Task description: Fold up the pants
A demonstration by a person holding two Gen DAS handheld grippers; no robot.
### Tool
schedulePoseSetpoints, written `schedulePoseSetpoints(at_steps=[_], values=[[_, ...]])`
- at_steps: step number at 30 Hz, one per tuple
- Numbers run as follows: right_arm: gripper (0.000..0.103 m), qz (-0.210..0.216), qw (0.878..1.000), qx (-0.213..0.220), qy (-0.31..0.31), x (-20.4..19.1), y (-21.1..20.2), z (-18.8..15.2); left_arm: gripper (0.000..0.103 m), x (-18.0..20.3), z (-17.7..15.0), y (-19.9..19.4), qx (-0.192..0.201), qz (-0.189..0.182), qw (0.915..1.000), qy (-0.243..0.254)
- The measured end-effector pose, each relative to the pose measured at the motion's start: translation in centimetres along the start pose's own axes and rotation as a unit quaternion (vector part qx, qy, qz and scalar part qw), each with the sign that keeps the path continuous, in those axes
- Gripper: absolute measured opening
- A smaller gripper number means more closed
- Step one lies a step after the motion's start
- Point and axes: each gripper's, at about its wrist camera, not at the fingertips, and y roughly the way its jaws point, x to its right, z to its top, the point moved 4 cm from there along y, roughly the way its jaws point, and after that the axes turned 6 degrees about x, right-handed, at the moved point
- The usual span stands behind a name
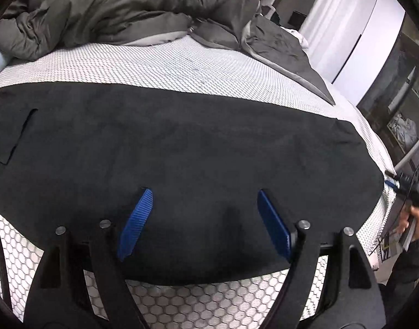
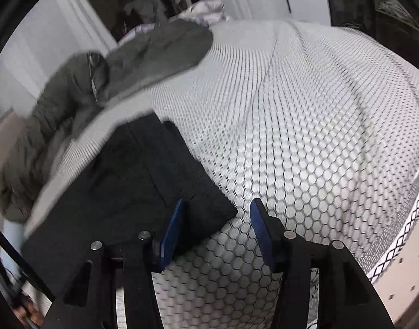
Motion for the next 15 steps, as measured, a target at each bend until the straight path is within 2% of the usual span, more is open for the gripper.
schedulePoseSetpoints(at_steps=[1, 5, 7, 8, 9, 11, 15], values=[[0.051, 0.024, 1.000, 0.012, -0.001, -0.6, -0.5, 1.0, 0.077, 0.3, 0.0, 0.0, -0.001, -0.005, 1.0000, 0.002], [0.051, 0.093, 0.995, -0.011, -0.032, -4.0, 1.9, 4.2, 0.078, 0.8, 0.0, 0.6, -0.010, -0.012, 0.9998, 0.009], [0.052, 0.113, 0.990, -0.050, -0.070, -6.1, 4.8, 5.4, 0.078, 0.8, 0.0, 1.2, -0.013, -0.002, 0.9998, 0.013], [0.054, 0.124, 0.983, -0.082, -0.109, -7.4, 7.0, 5.6, 0.078, 0.8, 0.0, 1.5, -0.013, 0.003, 0.9998, 0.015], [0.054, 0.110, 0.979, -0.100, -0.141, -8.5, 9.1, 5.8, 0.078, 0.6, 0.0, 1.8, -0.015, 0.006, 0.9997, 0.015], [0.054, 0.055, 0.969, -0.125, -0.206, -9.2, 12.4, 6.0, 0.078, 0.2, -0.1, 2.5, -0.024, 0.010, 0.9996, 0.015], [0.055, 0.065, 0.959, -0.120, -0.247, -10.0, 13.5, 6.4, 0.080, 0.6, -0.3, 3.1, -0.027, 0.017, 0.9991, 0.028]])
